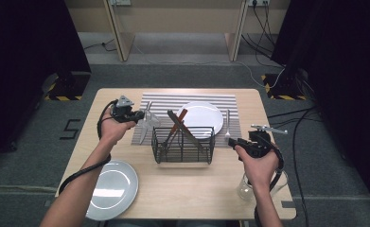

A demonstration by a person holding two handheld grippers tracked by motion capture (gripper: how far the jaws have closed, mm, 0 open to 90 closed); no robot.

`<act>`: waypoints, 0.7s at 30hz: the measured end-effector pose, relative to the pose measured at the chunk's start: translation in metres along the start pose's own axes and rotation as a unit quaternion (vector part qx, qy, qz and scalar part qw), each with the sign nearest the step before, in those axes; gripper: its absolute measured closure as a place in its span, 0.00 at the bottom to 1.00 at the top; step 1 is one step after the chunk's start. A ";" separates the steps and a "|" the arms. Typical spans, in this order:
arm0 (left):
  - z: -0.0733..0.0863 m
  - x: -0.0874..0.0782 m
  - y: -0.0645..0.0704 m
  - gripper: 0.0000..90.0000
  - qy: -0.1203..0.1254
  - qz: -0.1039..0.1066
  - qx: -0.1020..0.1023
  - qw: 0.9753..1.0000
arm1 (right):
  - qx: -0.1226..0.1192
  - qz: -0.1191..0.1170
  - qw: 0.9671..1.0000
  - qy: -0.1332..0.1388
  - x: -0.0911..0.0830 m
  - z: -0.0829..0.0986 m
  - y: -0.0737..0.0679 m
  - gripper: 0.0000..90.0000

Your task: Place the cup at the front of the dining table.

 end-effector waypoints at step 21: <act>-0.003 0.011 0.003 0.90 -0.011 0.003 0.000 1.000 | 0.003 0.000 1.000 0.003 -0.002 0.000 0.003 0.66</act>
Point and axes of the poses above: each handheld gripper's, and its own axes: x roughly forward along the jaws, z roughly out of its underside, y roughly to its right, the point moved 2 cm from there along x, roughly forward along the jaws, and after that the axes turned 4 degrees about -x, right-handed, at the moved point
